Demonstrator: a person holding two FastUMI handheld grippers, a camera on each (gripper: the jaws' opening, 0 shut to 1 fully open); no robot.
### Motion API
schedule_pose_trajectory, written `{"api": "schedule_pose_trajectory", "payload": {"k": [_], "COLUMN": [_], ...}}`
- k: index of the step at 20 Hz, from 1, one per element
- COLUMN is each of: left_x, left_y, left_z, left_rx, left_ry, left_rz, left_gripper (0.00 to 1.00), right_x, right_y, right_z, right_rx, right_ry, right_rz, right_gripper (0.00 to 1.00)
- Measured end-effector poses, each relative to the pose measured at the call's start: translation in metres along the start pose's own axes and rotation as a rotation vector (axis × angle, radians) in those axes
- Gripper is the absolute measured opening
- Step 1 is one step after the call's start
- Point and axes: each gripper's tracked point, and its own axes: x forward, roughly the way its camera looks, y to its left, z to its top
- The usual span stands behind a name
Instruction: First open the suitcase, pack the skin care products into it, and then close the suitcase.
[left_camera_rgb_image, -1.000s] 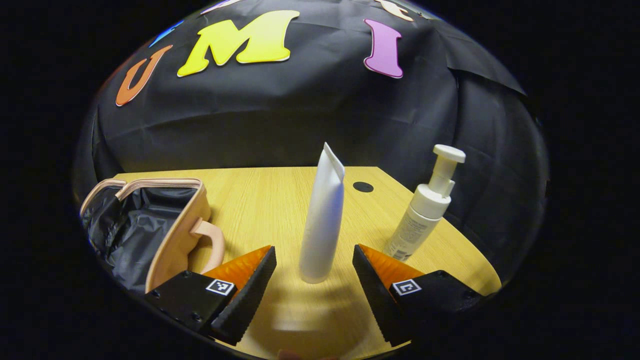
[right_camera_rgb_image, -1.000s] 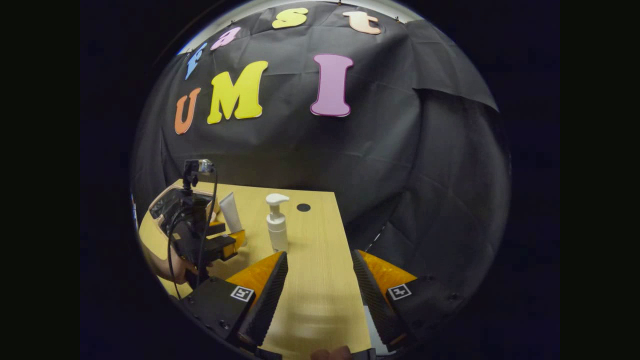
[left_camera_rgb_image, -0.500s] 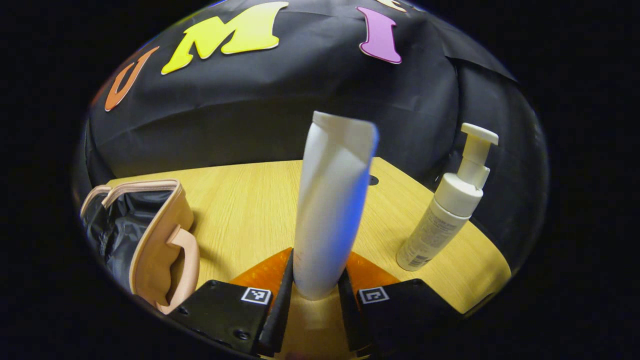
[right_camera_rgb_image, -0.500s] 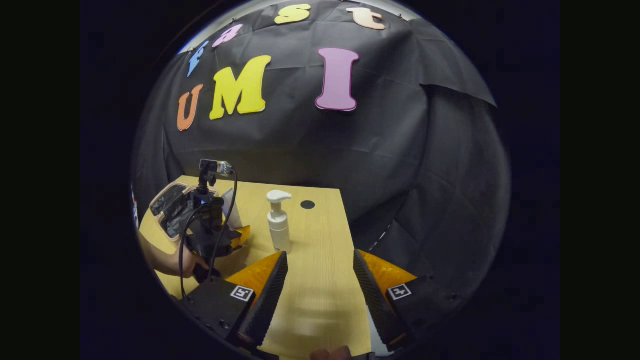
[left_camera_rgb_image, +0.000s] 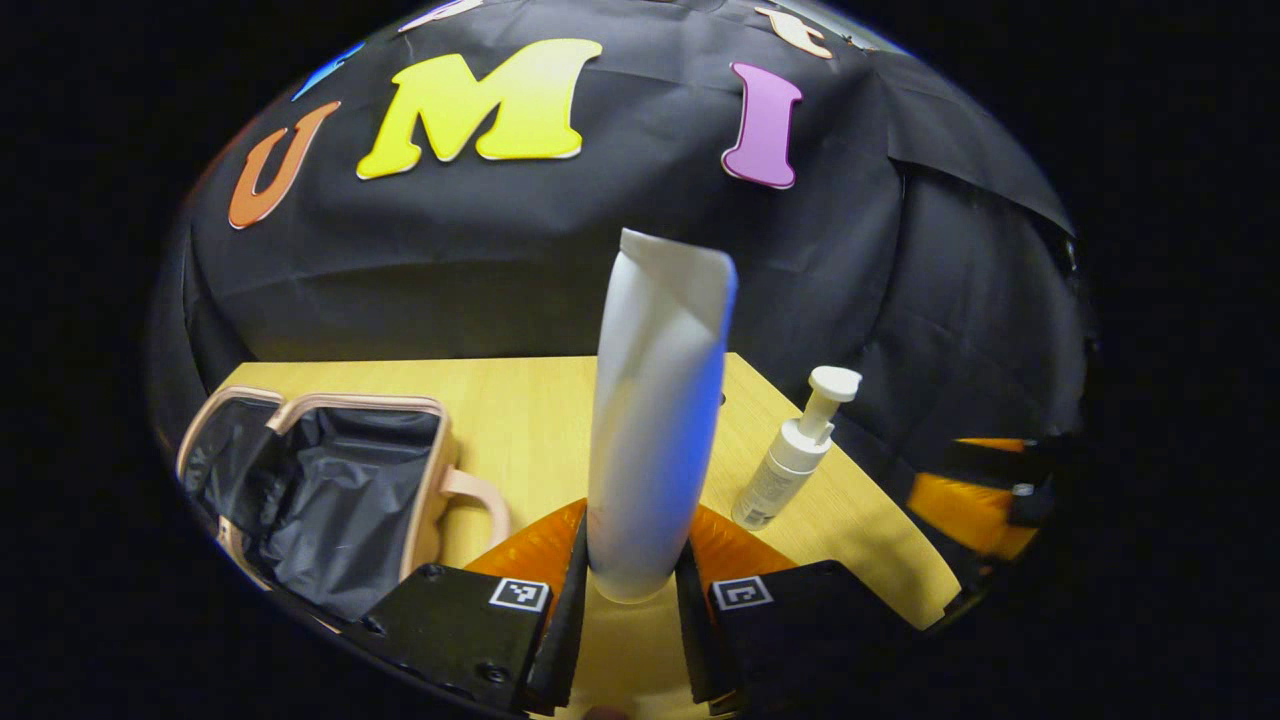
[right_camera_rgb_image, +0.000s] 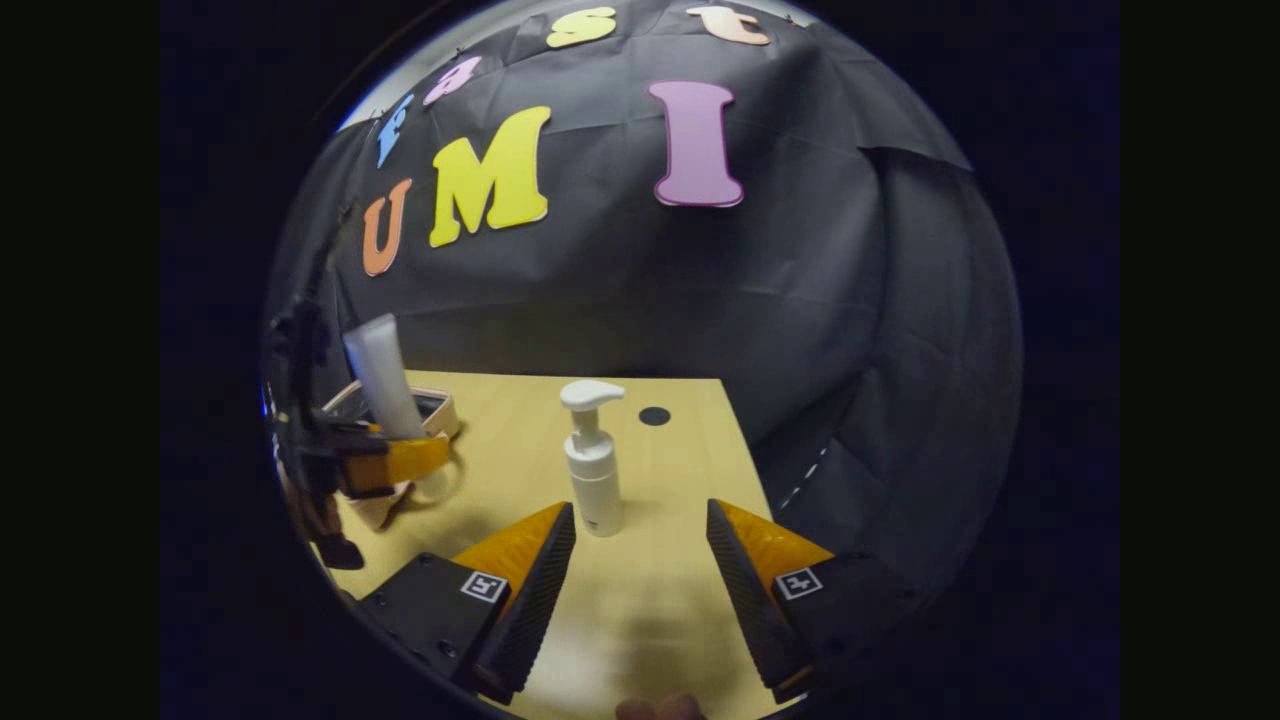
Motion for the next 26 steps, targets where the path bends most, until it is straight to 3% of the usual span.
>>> {"api": "schedule_pose_trajectory", "payload": {"k": [3, 13, 15, 16, 17, 19, 22, 26], "left_x": [-0.040, -0.149, -0.161, -0.163, -0.162, -0.158, -0.153, -0.128], "left_y": [0.028, 0.135, 0.145, 0.150, 0.154, 0.161, 0.179, 0.212], "left_z": [0.003, -0.022, -0.027, -0.027, -0.027, -0.025, -0.017, -0.017], "left_rx": [-0.015, -0.176, -0.208, -0.219, -0.230, -0.230, -0.195, -0.172], "left_ry": [0.013, 0.062, 0.068, 0.069, 0.069, 0.071, 0.074, 0.099], "left_rz": [0.065, 0.336, 0.362, 0.365, 0.360, 0.346, 0.288, 0.184], "left_gripper": [0.45, 0.45, 0.45, 0.45, 0.45, 0.45, 0.45, 0.45], "right_x": [0.038, 0.132, 0.140, 0.143, 0.144, 0.143, 0.132, 0.091], "right_y": [0.017, 0.030, 0.027, 0.026, 0.026, 0.028, 0.027, 0.045], "right_z": [-0.008, -0.046, -0.052, -0.055, -0.058, -0.055, -0.053, -0.022], "right_rx": [0.009, -0.006, -0.017, -0.022, -0.033, -0.059, -0.087, -0.095], "right_ry": [0.006, 0.066, 0.078, 0.084, 0.092, 0.090, 0.111, 0.096], "right_rz": [0.036, 0.048, 0.037, 0.029, 0.025, 0.022, 0.005, 0.013], "right_gripper": [0.78, 0.78, 0.72, 0.72, 0.56, 0.52, 0.49, 0.48]}}
